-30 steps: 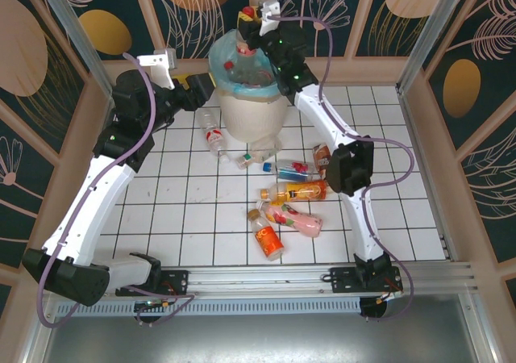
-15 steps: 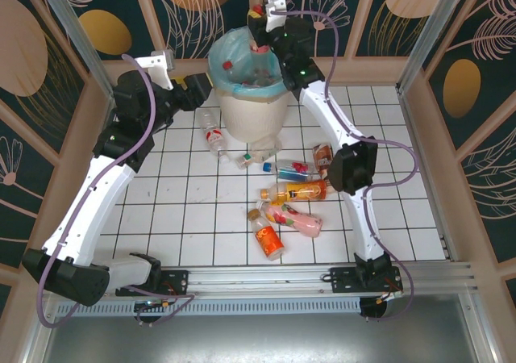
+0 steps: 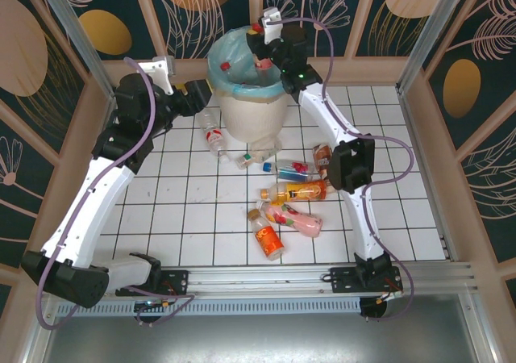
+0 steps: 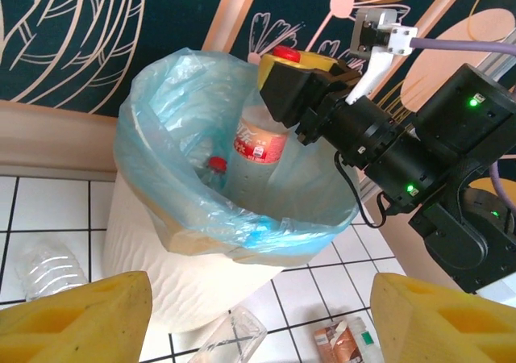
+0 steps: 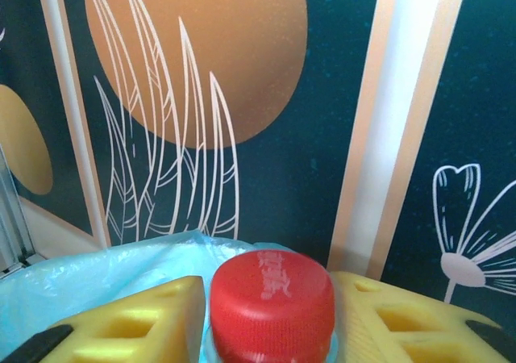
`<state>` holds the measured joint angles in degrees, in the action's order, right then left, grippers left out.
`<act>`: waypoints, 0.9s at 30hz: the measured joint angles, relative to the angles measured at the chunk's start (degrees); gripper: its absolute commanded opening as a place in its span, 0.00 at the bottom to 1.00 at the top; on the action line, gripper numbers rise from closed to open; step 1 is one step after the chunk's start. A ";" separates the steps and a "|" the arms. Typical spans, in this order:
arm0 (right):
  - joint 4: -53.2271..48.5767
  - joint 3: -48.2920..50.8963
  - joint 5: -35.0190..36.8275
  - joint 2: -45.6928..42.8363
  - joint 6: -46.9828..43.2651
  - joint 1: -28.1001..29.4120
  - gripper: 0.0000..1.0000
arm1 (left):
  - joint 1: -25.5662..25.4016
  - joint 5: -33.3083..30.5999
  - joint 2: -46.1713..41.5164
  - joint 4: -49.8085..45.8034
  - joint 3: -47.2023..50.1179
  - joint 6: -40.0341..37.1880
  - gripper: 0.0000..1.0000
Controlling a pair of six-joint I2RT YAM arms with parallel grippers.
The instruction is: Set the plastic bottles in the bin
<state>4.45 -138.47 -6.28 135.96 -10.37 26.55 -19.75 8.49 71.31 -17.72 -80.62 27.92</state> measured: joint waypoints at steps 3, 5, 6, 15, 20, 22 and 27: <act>-0.46 0.00 0.15 0.00 -0.02 0.28 0.51 | 0.00 -0.28 -0.26 -0.74 0.00 0.11 0.73; -0.70 -0.24 0.48 0.00 -0.07 0.46 0.50 | 0.00 -0.46 -0.61 -0.85 0.00 0.17 0.73; -1.22 -0.68 0.72 0.00 -0.04 0.55 0.49 | 0.00 -0.48 -0.85 -0.87 0.00 0.17 0.73; -2.29 -2.62 1.95 -0.04 -0.02 0.44 0.40 | 0.00 -0.66 -1.16 -0.90 0.04 0.15 0.74; -5.62 -3.80 0.74 -0.04 0.55 0.46 0.36 | 0.00 -0.92 -0.52 -0.96 0.04 0.17 0.74; -7.78 -4.11 0.11 -0.13 1.79 0.55 0.34 | 0.00 -1.14 -0.42 -0.94 0.17 0.24 0.74; -15.52 -4.09 -2.95 -1.40 6.10 0.68 0.32 | 0.00 -1.90 0.52 -0.98 0.24 1.25 0.73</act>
<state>-11.07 -142.56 -9.23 134.56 -4.27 27.22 -19.75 6.59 71.83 -18.70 -80.38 29.17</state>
